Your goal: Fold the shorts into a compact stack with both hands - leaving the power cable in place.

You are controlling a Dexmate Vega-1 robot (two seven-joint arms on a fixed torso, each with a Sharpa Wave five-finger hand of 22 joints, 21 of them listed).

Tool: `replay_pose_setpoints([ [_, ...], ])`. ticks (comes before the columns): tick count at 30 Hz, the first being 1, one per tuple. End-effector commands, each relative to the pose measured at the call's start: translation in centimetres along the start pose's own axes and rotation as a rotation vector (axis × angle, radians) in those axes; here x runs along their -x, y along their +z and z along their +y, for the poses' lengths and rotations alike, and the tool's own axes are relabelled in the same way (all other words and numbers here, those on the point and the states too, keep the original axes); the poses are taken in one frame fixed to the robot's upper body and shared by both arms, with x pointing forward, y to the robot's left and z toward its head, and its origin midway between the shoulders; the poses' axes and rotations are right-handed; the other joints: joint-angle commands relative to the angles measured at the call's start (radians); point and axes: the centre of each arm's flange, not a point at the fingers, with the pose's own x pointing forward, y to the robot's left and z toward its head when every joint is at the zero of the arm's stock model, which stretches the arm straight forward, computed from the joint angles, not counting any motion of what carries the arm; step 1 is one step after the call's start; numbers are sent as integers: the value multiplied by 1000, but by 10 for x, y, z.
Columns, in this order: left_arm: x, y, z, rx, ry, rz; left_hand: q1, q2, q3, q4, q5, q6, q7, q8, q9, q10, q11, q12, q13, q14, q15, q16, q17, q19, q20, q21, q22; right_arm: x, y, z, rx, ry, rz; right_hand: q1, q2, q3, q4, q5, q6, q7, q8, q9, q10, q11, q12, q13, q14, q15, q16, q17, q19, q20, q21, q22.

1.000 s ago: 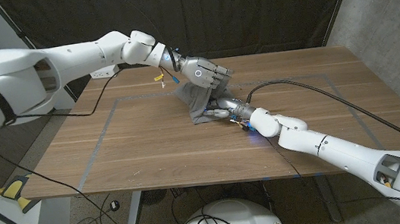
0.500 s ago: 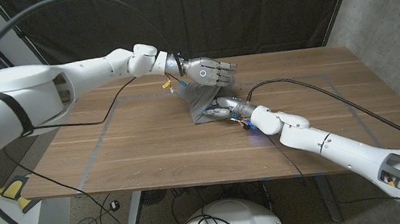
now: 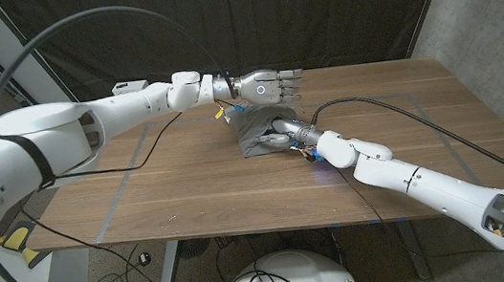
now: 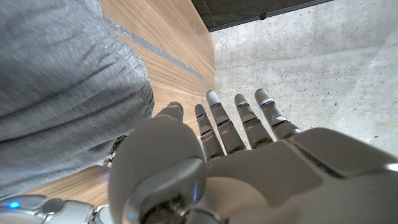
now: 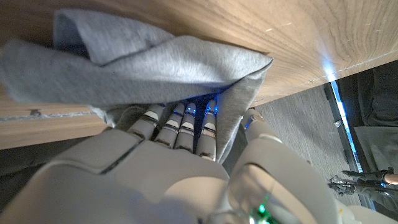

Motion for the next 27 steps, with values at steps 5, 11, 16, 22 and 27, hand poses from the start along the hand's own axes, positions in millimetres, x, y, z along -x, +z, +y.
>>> replay_pose_setpoints([
  [5,8,10,10,20,-38,125,-18,-8,4,9,12,11,-6,0,3,1,-8,-1,-1,0,-140,-6,-1,-2,-5,1,-1,20,11,-25,49,-43,30,-6,2,4,-5,1,-2,4,3,3,6,0,-1,2,11,0,2,1,10,4,-1,2],
  [11,14,6,12,12,-52,153,-21,-15,7,3,13,16,-9,-1,2,3,-10,-1,-5,1,-142,-8,-5,-2,-7,0,-2,34,11,-27,67,-58,66,-5,1,6,-9,1,-2,4,3,3,10,2,0,2,12,0,1,0,12,5,-3,2],
  [16,19,2,16,19,-61,184,-22,-18,9,1,13,20,-12,-1,2,5,-12,-1,-6,4,-145,-8,-7,-1,-10,-1,-2,41,13,-29,80,-67,76,-5,1,8,-10,1,-2,4,3,3,9,2,0,2,13,-1,0,0,13,5,-6,2],
  [22,25,-1,19,32,-82,212,-26,-21,12,-3,13,24,-13,-2,1,6,-12,-2,-9,6,-146,-8,-9,0,-11,-2,-3,51,12,-32,84,-78,108,-5,0,9,-11,1,2,4,4,3,12,3,1,2,14,0,-1,0,15,5,-8,2],
  [27,32,-5,21,38,-103,240,-28,-26,14,-7,12,28,-17,-3,1,9,-15,-2,-12,9,-148,-9,-11,2,-14,-2,-3,58,11,-35,89,-91,128,-6,-1,9,-12,1,4,6,5,3,16,1,2,2,16,-1,-1,0,16,5,-9,2],
])
